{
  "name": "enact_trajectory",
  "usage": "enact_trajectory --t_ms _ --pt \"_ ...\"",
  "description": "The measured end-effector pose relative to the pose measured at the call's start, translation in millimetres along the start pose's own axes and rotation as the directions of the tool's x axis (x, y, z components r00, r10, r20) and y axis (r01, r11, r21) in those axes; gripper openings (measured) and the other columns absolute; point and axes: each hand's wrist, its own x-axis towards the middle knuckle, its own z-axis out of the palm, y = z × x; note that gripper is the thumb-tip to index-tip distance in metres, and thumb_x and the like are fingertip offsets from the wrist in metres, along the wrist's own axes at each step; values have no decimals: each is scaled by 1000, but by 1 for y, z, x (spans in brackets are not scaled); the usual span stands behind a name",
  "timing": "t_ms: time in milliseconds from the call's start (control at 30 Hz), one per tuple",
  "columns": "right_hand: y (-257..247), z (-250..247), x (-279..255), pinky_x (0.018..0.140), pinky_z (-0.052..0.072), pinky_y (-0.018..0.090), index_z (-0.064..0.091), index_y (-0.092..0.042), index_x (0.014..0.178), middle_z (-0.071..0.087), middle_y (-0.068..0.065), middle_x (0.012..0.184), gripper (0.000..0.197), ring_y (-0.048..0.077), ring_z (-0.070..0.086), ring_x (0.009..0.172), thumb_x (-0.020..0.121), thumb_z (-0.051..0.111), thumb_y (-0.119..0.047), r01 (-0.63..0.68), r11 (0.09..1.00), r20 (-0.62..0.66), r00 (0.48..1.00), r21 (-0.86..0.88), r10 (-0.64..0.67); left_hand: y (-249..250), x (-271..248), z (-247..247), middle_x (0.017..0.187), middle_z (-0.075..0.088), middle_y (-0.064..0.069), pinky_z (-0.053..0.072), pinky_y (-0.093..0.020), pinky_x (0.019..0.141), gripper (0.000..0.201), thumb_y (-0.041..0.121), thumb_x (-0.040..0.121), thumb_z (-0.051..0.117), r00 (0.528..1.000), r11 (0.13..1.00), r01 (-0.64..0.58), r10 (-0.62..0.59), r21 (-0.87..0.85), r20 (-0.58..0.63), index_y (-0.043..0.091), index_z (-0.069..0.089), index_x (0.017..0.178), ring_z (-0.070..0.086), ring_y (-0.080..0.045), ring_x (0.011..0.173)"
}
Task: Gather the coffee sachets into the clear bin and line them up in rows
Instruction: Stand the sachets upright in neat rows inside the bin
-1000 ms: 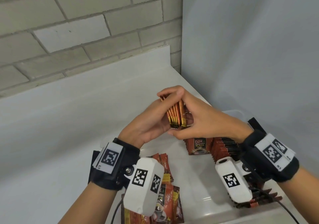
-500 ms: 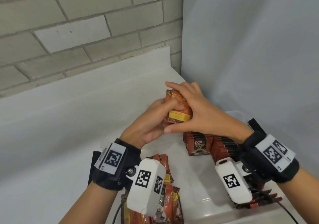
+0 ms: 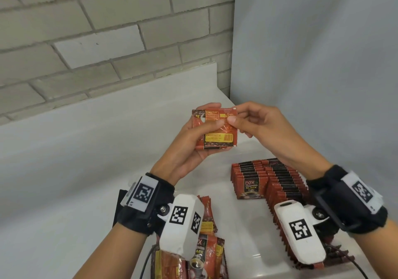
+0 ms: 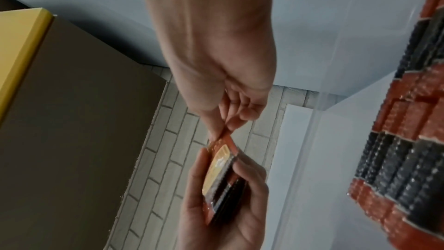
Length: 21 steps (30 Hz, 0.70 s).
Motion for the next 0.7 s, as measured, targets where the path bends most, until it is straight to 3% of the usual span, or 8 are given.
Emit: enact_trajectory --t_ms 67,133,233,333,400,467,600,700 --pt "-2 0 0 55 42 14 66 -9 99 64 -1 75 14 2 52 58 87 66 -16 1 998 -20 1000 59 0 0 0 1 103 69 -8 54 -35 74 27 27 78 66 999 998 33 -33 -61 6 23 69 104 65 -22 93" --pt "-5 -1 -1 54 44 18 64 -11 97 65 1 74 12 9 54 58 86 66 -14 37 983 -17 999 182 -35 1 0 0 103 64 -12 49 -31 71 43 45 80 64 998 989 67 -68 -135 -2 14 66 111 60 -21 88" --pt "-10 -1 -3 70 52 23 61 -10 94 69 5 84 12 15 65 74 82 64 -10 168 946 19 983 278 -181 2 3 -2 97 59 -12 48 -30 71 60 61 79 57 994 965 107 -109 -240 4 12 59 114 55 -20 75" --pt "-10 0 -6 88 50 22 62 -6 93 72 -1 99 13 15 68 100 80 64 -5 220 952 111 963 213 -247 3 3 -2 92 64 -11 53 -31 67 33 42 80 64 998 941 64 -64 -332 12 14 63 96 59 -23 75" --pt "-8 0 -6 89 51 22 64 -4 92 72 0 103 14 15 67 104 79 64 -4 210 960 144 961 187 -238 3 3 -4 92 68 -9 55 -30 63 19 17 80 63 1000 936 17 -11 -352 19 13 62 99 66 -22 76" --pt "-6 -2 -6 89 51 22 66 -5 91 72 1 105 12 15 66 106 80 63 -2 202 963 164 959 179 -231 2 4 -6 90 70 -7 56 -28 62 26 1 79 57 1000 946 -23 27 -322 7 14 60 101 70 -21 77" --pt "-3 -3 -3 90 50 24 67 -5 94 71 5 110 21 18 65 109 91 52 9 184 971 127 971 150 -203 1 6 -9 99 70 -8 57 -34 78 33 -3 77 61 993 962 -115 108 -248 -40 17 63 103 69 -22 87" --pt "-8 0 -1 79 53 25 63 -4 99 71 9 98 13 20 68 90 96 52 -11 42 960 38 998 277 -54 0 7 -9 96 71 -6 57 -32 76 33 1 76 59 982 959 -185 174 -213 -70 19 63 104 70 -20 87"
